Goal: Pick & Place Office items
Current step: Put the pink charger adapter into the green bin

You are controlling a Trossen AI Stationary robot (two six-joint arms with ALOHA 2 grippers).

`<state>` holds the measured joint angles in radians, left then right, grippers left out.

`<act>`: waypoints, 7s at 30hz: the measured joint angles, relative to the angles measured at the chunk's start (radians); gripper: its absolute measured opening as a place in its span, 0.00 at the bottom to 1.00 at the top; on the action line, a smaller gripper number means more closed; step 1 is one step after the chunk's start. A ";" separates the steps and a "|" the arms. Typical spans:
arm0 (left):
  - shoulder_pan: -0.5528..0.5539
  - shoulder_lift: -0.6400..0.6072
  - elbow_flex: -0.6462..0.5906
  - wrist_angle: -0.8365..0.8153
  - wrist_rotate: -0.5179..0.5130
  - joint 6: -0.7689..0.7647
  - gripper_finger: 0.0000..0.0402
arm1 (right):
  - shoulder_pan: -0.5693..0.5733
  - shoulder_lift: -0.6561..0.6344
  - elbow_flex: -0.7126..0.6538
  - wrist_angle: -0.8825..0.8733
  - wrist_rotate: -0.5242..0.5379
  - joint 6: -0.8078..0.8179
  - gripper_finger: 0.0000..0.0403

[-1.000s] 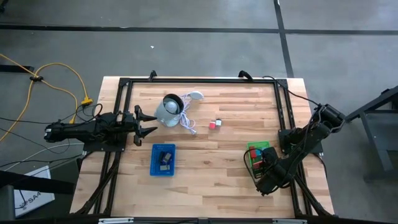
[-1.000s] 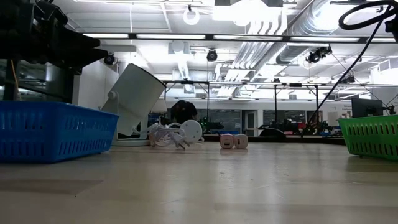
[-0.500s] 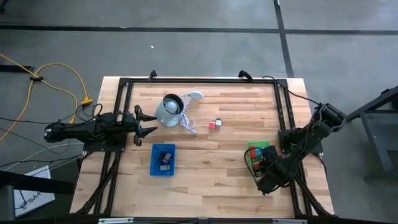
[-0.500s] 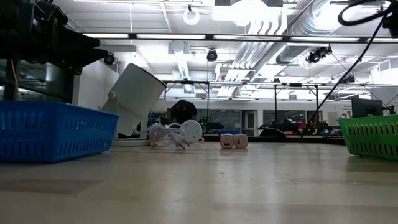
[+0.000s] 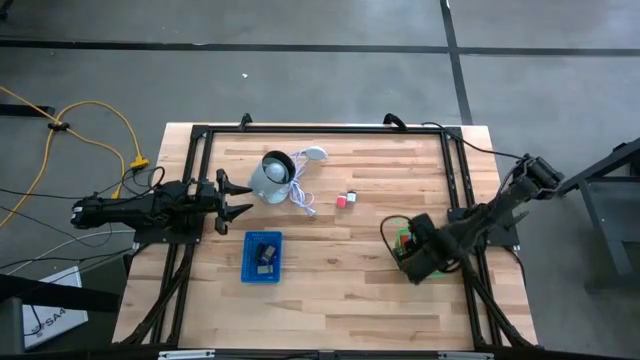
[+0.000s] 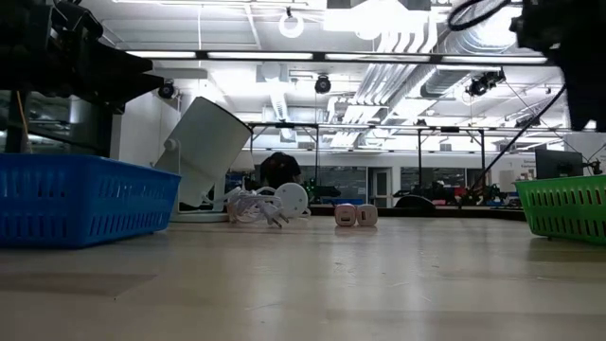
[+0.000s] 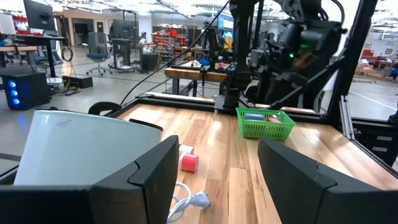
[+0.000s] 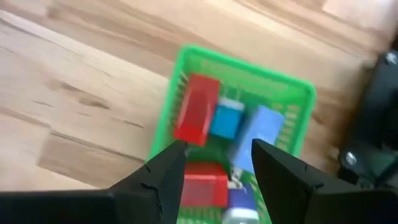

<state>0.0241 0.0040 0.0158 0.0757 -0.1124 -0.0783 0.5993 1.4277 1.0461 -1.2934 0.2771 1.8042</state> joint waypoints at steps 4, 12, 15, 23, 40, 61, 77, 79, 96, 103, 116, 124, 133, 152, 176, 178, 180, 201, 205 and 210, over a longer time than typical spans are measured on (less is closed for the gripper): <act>0.000 0.000 0.000 0.000 0.000 0.000 0.53 | -0.069 -0.032 0.003 0.032 0.011 -0.097 0.43; 0.000 0.000 0.000 0.000 0.000 0.000 0.53 | -0.163 -0.054 0.004 0.112 0.011 -0.246 0.43; 0.000 0.000 0.000 0.000 0.000 0.000 0.53 | -0.191 -0.054 0.004 0.139 0.010 -0.292 0.43; 0.000 0.000 0.000 0.000 0.000 0.000 0.53 | -0.305 -0.051 0.004 0.274 0.012 -0.501 0.43; 0.000 0.000 0.000 0.000 0.000 0.000 0.53 | -0.565 -0.046 0.004 0.646 -0.025 -1.054 0.43; 0.000 0.000 0.000 0.000 0.000 0.000 0.53 | -0.655 0.025 0.003 0.812 -0.178 -1.338 0.43; 0.000 0.000 0.000 0.001 0.000 0.000 0.53 | -0.762 0.133 0.002 0.895 -0.203 -1.584 0.43; 0.000 0.000 0.000 0.001 0.000 0.000 0.53 | -0.764 0.160 0.028 0.915 -0.206 -1.602 0.43; 0.000 0.000 0.000 0.009 0.000 0.000 0.53 | -0.826 0.391 0.440 0.519 -0.262 -1.732 0.43; 0.000 0.000 0.000 0.009 0.000 0.000 0.53 | -0.815 0.414 0.467 0.451 -0.278 -1.805 0.43; 0.000 0.000 0.000 0.011 0.000 0.000 0.53 | -0.777 0.482 0.467 0.478 -0.256 -1.822 0.43; 0.000 0.000 0.000 0.014 0.000 0.000 0.53 | -0.773 0.497 0.462 0.480 -0.257 -1.802 0.43; 0.000 0.000 0.000 0.015 0.000 0.000 0.53 | -0.773 0.496 0.422 0.520 -0.255 -1.783 0.43; 0.000 0.000 0.000 0.015 0.000 0.000 0.53 | -0.770 0.496 0.293 0.621 -0.250 -1.770 0.43; 0.000 0.000 0.000 0.015 0.000 0.000 0.53 | -0.770 0.495 0.288 0.637 -0.228 -1.773 0.43; 0.000 0.000 0.000 0.015 0.000 0.000 0.53 | -0.770 0.495 0.288 0.637 -0.228 -1.773 0.43; 0.000 0.000 0.000 0.015 0.000 0.000 0.53 | -0.770 0.495 0.288 0.637 -0.228 -1.773 0.43; 0.000 0.000 0.000 0.015 0.000 0.000 0.53 | -0.770 0.495 0.288 0.637 -0.228 -1.773 0.49; 0.000 0.000 0.000 0.015 0.000 0.000 0.53 | -0.770 0.495 0.288 0.637 -0.228 -1.772 0.51; 0.000 0.000 0.000 0.015 0.000 0.000 0.53 | -0.770 0.495 0.287 0.638 -0.228 -1.772 0.52</act>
<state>0.0242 0.0044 0.0158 0.0906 -0.1127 -0.0780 -0.1706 1.9228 1.3334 -0.6551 0.0490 0.0322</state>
